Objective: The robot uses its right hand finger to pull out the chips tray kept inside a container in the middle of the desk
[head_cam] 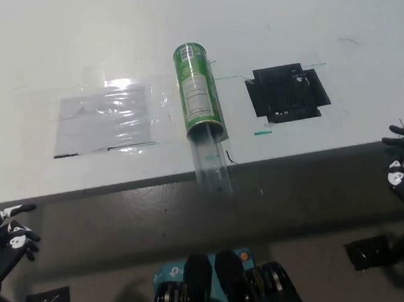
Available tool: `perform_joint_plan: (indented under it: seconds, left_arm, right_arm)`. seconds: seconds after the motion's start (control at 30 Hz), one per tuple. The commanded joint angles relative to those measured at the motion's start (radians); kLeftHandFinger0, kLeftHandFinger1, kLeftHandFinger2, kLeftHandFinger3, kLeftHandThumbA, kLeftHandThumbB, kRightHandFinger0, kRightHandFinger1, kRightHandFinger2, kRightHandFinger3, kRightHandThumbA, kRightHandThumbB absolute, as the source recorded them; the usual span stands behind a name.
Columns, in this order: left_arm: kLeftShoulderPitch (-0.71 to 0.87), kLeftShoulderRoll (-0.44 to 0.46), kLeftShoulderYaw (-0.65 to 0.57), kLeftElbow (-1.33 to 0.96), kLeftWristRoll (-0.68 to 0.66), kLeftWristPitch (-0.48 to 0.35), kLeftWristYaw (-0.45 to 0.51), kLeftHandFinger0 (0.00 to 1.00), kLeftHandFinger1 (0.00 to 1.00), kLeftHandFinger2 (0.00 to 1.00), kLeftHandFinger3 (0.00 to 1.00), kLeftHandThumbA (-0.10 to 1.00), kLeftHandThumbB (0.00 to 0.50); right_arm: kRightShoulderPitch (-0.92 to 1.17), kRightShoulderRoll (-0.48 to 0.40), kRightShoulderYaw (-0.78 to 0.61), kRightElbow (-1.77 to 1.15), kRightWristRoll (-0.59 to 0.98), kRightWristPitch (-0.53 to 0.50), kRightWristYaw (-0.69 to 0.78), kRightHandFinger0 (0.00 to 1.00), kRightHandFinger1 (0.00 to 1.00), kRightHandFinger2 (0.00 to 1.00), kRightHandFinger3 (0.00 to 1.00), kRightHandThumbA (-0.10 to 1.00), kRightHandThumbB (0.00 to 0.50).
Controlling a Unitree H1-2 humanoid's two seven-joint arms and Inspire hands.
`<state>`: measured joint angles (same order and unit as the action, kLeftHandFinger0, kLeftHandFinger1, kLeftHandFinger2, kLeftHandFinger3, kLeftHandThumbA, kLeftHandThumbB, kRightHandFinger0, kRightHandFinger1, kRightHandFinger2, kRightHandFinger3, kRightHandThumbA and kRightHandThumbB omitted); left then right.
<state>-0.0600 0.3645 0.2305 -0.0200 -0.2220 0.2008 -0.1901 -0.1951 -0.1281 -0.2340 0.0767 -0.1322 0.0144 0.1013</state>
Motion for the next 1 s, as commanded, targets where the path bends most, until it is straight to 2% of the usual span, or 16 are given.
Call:
perform_joint_plan:
  seconds: [0.0,0.17,0.2,0.33,0.37,0.47,0.57,0.6,0.63,0.7,0.73,0.8,0.83,0.87,0.93,0.97]
  left_arm:
    - [-0.010,0.014,0.009,-0.003,-0.002,-0.041,-0.003,0.28,0.29,0.32,0.64,-0.03,0.113]
    - [-0.005,0.007,0.007,-0.009,0.005,-0.034,0.006,0.30,0.31,0.34,0.64,-0.02,0.121]
    - [-0.004,0.005,0.007,-0.004,0.008,-0.038,0.008,0.30,0.30,0.34,0.64,-0.01,0.131]
    - [-0.001,0.003,0.008,0.000,0.014,-0.044,0.013,0.30,0.30,0.32,0.62,-0.01,0.132]
    - [-0.001,0.000,0.011,-0.004,0.006,-0.031,0.012,0.31,0.31,0.33,0.62,-0.02,0.127]
    - [-0.005,0.001,0.011,-0.001,0.002,-0.037,0.007,0.30,0.30,0.33,0.61,-0.03,0.120]
    - [-0.004,0.003,0.011,-0.001,0.007,-0.042,0.007,0.30,0.30,0.33,0.61,-0.03,0.129]
    - [-0.005,0.001,0.012,-0.005,0.006,-0.036,0.009,0.29,0.30,0.32,0.61,-0.03,0.128]
    - [-0.006,0.001,0.012,-0.006,0.003,-0.040,0.007,0.29,0.29,0.32,0.61,-0.05,0.120]
    - [-0.007,0.002,0.011,-0.005,0.010,-0.035,0.011,0.29,0.29,0.32,0.61,-0.04,0.128]
    - [-0.006,0.005,0.007,-0.008,0.020,-0.027,0.016,0.30,0.31,0.35,0.63,-0.01,0.128]
    - [-0.006,0.002,0.009,-0.009,0.014,-0.029,0.013,0.31,0.31,0.35,0.64,-0.01,0.125]
    - [-0.006,0.001,0.009,-0.007,0.013,-0.036,0.010,0.31,0.31,0.36,0.64,-0.02,0.123]
    - [-0.006,0.001,0.009,-0.007,0.014,-0.035,0.011,0.32,0.32,0.36,0.64,-0.02,0.117]
    - [-0.007,-0.001,0.009,-0.005,0.015,-0.037,0.013,0.31,0.32,0.35,0.64,-0.02,0.122]
    - [-0.007,0.000,0.008,-0.004,0.018,-0.039,0.014,0.31,0.32,0.36,0.65,-0.01,0.130]
  right_arm:
    - [-0.005,0.006,-0.026,0.016,0.066,-0.026,-0.053,0.49,0.14,0.73,0.82,-0.10,0.208]
    - [-0.009,0.010,-0.023,0.026,0.066,-0.021,-0.065,0.54,0.16,0.71,0.82,-0.10,0.211]
    - [-0.010,0.009,-0.018,0.025,0.057,-0.015,-0.069,0.37,0.08,0.70,0.79,-0.10,0.223]
    - [-0.011,0.002,0.000,0.020,0.041,-0.006,-0.073,0.32,0.08,0.70,0.78,-0.10,0.214]
    - [-0.013,0.000,0.004,0.025,0.036,-0.013,-0.078,0.46,0.11,0.69,0.80,-0.10,0.217]
    - [-0.015,-0.004,0.008,0.035,0.032,-0.031,-0.093,0.58,0.21,0.69,0.80,-0.10,0.231]
    - [-0.018,-0.008,0.013,0.038,0.021,-0.033,-0.105,0.56,0.17,0.69,0.80,-0.10,0.227]
    - [-0.018,-0.009,0.013,0.030,0.029,-0.017,-0.105,0.53,0.23,0.69,0.80,-0.10,0.218]
    - [-0.022,-0.009,0.013,0.032,0.031,-0.023,-0.109,0.43,0.11,0.68,0.79,-0.10,0.224]
    - [-0.025,-0.011,0.014,0.036,0.036,-0.029,-0.110,0.41,0.12,0.68,0.79,-0.10,0.222]
    - [-0.024,-0.008,0.012,0.027,0.039,-0.009,-0.111,0.55,0.33,0.70,0.79,-0.10,0.224]
    - [-0.028,-0.010,0.012,0.031,0.039,-0.014,-0.115,0.56,0.33,0.70,0.79,-0.10,0.226]
    - [-0.030,-0.015,0.016,0.035,0.036,-0.022,-0.114,0.66,0.38,0.70,0.80,-0.10,0.218]
    - [-0.030,-0.015,0.016,0.035,0.039,-0.022,-0.114,0.67,0.40,0.70,0.80,-0.10,0.214]
    - [-0.033,-0.016,0.016,0.030,0.043,-0.012,-0.114,0.66,0.37,0.70,0.80,-0.10,0.212]
    - [-0.034,-0.015,0.015,0.031,0.041,-0.011,-0.119,0.58,0.27,0.69,0.79,-0.10,0.219]
